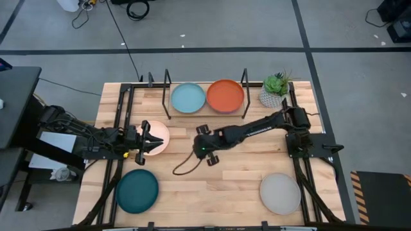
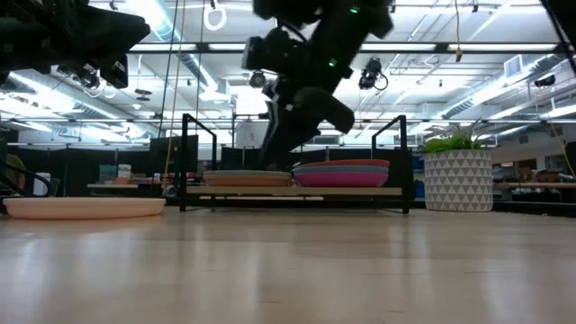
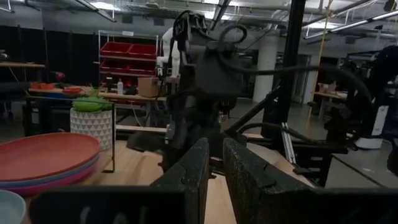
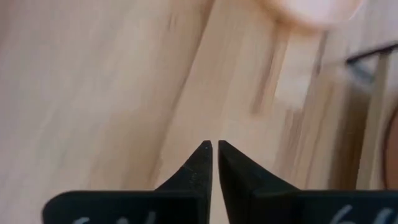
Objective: Place and stack plates onto a shelf
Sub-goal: Stack the light orange plate on the light blue plate on the shelf
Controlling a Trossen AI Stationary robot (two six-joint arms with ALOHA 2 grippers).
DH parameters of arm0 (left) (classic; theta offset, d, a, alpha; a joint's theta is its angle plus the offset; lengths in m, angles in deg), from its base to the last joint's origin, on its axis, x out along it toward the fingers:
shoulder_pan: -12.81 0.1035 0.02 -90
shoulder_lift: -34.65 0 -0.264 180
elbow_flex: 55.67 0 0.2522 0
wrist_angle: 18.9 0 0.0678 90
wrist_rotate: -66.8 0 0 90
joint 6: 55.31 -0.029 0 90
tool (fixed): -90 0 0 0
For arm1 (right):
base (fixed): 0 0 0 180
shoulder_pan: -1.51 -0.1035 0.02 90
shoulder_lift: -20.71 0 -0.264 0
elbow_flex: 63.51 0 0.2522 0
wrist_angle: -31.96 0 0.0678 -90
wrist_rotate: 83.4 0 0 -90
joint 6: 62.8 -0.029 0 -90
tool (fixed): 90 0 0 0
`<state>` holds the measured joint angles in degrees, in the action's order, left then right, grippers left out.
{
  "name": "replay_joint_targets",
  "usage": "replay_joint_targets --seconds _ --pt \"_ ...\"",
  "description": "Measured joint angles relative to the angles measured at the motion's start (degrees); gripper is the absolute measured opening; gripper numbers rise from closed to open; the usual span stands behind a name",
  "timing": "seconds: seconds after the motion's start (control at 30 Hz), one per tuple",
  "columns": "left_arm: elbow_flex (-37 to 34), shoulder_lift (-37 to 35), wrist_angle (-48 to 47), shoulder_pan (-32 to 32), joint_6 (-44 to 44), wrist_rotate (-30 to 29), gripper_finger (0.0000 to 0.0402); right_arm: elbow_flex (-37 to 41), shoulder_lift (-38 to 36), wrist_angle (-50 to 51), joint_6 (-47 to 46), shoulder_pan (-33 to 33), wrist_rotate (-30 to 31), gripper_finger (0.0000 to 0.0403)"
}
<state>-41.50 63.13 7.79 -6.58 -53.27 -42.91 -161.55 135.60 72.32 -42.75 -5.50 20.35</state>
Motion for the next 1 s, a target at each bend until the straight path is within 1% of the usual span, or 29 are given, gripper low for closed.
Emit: replay_joint_targets --seconds 0.07,0.13,0.23,0.37,0.43,0.5,0.57,0.63,0.73,0.8,0.83,1.0 --pt "0.0 0.01 0.0 0.0 0.56 -0.01 0.0055 5.58 -2.52 -7.18 0.77 -0.54 0.97 0.0014" --pt "0.0 0.0 0.03 0.0 3.08 0.01 0.0055 11.25 -5.24 -13.69 1.12 -0.86 1.17 0.0007" --pt "0.0 -0.01 0.07 -0.01 6.82 0.01 0.0055 19.1 -9.49 -21.21 1.11 -1.1 1.19 0.0012" --pt "0.0 0.01 0.15 0.02 7.65 -0.34 0.0055 26.65 -14.39 -27.28 0.77 -1.89 1.22 0.0026" --pt "0.0 -0.01 0.21 0.02 7.67 -2.13 0.0055 29.85 -16.65 -29.48 0.01 -2.38 1.22 0.0028" --pt "0.0 -0.01 0.08 0.04 7.86 -5.37 0.0055 33.03 -18.85 -32.69 -0.97 -3.01 1.91 0.0028" --pt "0.0 0.03 0.03 0.09 9.58 -6.59 0.0055 36.67 -20.98 -36.8 -1.45 -3.72 3.11 0.0026" --pt "0.0 0.07 -0.1 0.04 12.52 -5.86 0.0055 40.39 -22.54 -42.02 -0.93 -4.44 3.6 0.0026" --pt "0.53 0.41 -0.59 0.04 13.35 -1.06 0.0055 45.49 -25.43 -48.27 -0.13 -5.6 4.45 0.0026" --pt "3.36 1.52 -3.62 -0.11 13.86 1.76 0.0055 48.46 -27.33 -51.17 0.23 -6.33 5.42 0.0026" --pt "5.51 2.39 -5.86 -0.13 13.9 2.13 0.0055 49.71 -27.98 -52.68 0.56 -6.64 5.8 0.0026" --pt "17.21 9.1 -26.17 0.0 13.66 1.47 0.0055 54.47 -30.61 -59.87 1.04 -7.32 5.87 0.0026"
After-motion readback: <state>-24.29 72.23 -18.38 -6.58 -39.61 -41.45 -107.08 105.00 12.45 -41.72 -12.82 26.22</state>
